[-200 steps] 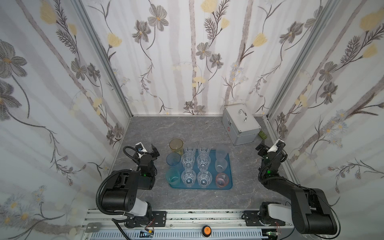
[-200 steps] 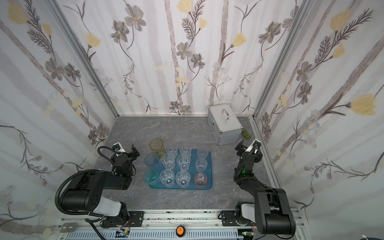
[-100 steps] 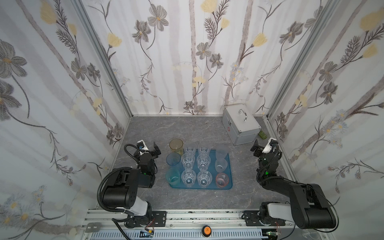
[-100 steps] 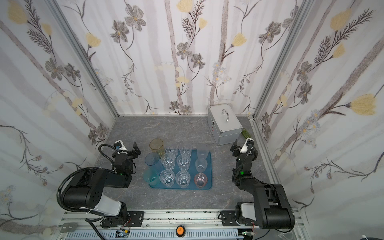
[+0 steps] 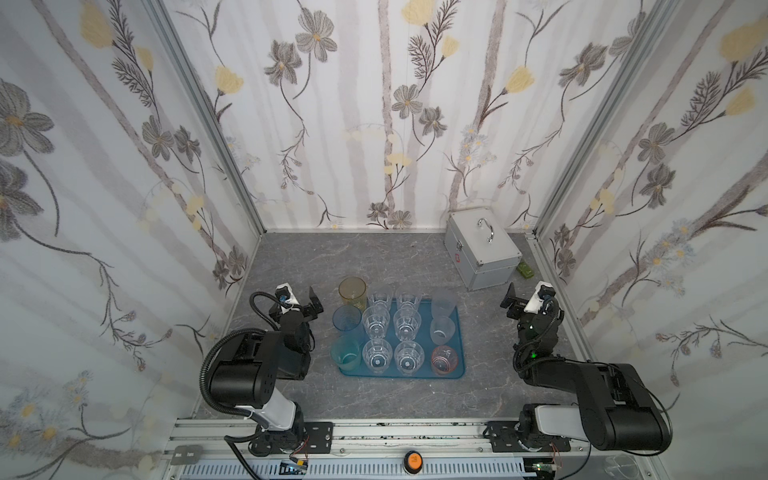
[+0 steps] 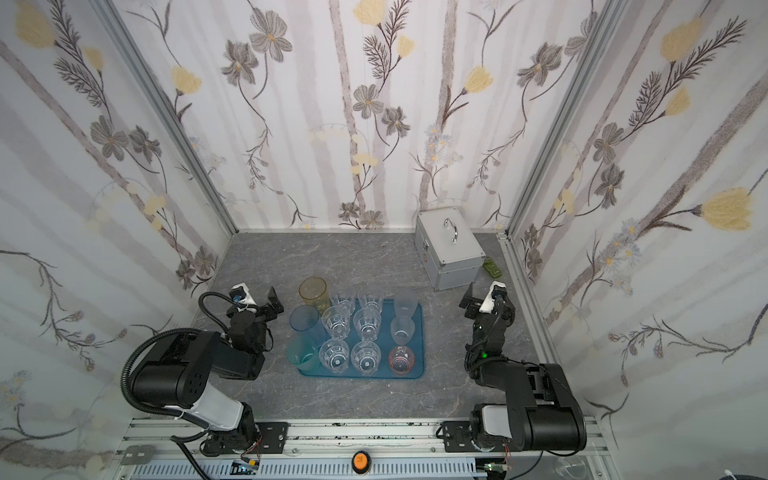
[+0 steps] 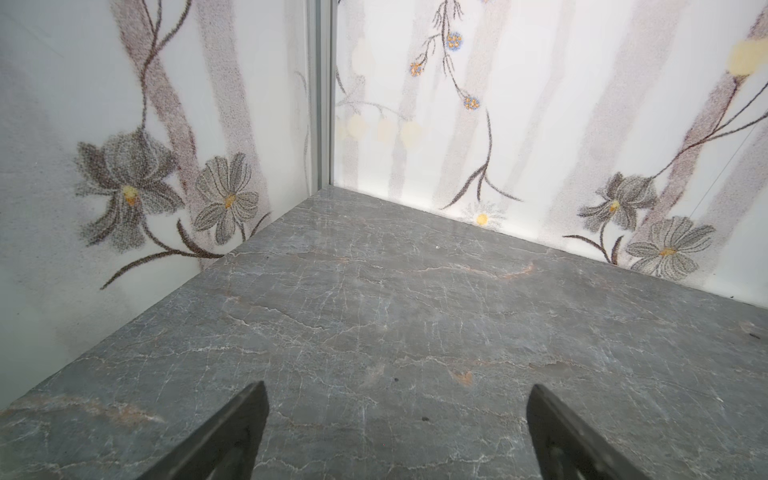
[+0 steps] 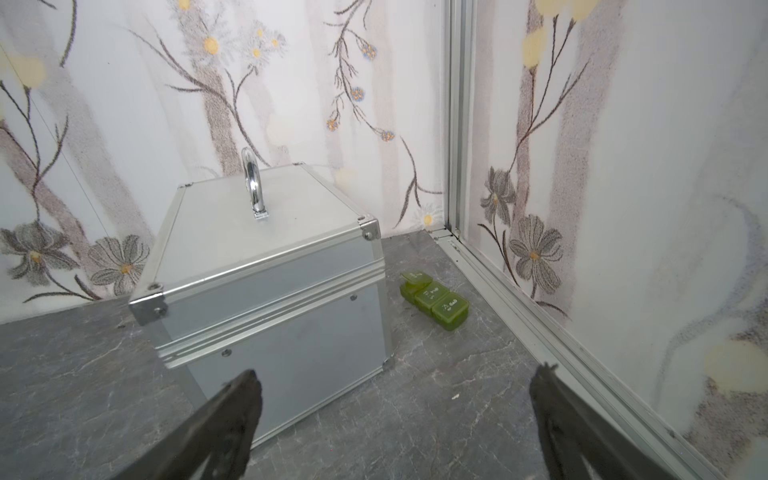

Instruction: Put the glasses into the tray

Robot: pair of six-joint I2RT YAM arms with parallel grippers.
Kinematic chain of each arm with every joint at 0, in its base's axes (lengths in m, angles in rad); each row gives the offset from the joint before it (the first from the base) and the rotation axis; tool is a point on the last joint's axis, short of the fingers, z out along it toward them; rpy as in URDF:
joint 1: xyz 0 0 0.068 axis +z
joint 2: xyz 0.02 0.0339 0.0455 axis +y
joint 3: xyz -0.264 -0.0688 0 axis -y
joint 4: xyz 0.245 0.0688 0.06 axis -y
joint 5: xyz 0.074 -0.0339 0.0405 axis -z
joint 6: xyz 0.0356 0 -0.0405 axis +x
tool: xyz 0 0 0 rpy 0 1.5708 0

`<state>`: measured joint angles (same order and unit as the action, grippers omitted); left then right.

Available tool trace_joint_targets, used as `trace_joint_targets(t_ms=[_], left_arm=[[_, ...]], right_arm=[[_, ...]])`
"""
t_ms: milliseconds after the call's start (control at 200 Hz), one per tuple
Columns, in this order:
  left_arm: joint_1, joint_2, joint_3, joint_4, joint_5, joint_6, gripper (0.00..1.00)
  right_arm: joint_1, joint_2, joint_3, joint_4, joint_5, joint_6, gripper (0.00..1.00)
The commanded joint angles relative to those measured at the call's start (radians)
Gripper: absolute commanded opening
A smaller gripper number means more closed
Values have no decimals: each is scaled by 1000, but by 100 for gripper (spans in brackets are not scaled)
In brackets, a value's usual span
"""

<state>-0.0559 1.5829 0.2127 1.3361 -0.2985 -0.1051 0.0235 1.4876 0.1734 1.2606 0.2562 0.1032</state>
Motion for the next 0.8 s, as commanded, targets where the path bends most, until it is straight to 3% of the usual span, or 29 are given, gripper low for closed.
trace_joint_targets(t_ms=[0,495,700,795], left_arm=[[2,2,-1,56,2,7,100],[0,2,-2,57,7,11,100],[-8,7,4,54,139,71,100],[-24,8,8,47,125,90,100]], right_arm=[[4,2,2,65,-12,-17,100],[11,17,2,92,-5,-26,100],[11,17,2,90,-3,-29,100],[13,19,2,90,-3,-30,100]])
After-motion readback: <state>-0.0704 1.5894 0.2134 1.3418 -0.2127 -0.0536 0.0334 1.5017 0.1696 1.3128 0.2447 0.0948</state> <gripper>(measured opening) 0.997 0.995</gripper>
